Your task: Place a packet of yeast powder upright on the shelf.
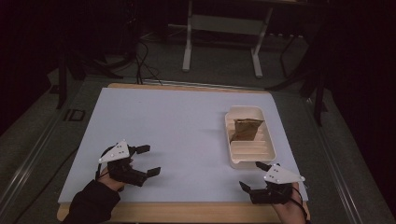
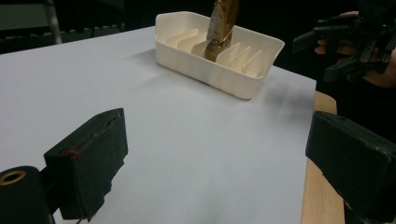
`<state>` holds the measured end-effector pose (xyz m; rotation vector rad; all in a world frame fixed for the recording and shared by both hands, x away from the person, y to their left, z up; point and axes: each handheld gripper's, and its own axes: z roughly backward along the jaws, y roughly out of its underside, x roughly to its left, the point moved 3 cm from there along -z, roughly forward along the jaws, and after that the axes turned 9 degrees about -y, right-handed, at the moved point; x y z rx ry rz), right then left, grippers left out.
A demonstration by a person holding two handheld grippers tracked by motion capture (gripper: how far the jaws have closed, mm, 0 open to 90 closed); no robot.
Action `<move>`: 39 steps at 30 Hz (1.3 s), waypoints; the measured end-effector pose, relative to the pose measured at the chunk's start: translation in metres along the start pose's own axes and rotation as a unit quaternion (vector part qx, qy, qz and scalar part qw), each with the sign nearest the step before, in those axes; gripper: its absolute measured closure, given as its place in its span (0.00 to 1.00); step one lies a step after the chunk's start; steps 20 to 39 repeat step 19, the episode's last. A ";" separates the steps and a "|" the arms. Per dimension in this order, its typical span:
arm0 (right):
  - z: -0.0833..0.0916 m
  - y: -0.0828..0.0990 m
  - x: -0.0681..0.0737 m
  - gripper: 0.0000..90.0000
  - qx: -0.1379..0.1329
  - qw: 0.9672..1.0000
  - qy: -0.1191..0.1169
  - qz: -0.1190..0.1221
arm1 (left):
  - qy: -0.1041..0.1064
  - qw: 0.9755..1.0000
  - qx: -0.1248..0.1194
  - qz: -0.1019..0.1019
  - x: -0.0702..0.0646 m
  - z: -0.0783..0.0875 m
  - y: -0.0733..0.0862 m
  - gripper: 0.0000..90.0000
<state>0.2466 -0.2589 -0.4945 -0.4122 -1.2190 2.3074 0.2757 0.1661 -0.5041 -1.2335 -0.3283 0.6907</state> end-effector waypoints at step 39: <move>0.006 0.002 -0.007 0.13 0.004 0.998 0.046 -0.039 | 0.000 1.000 0.004 -0.010 -0.002 -0.003 0.002 0.07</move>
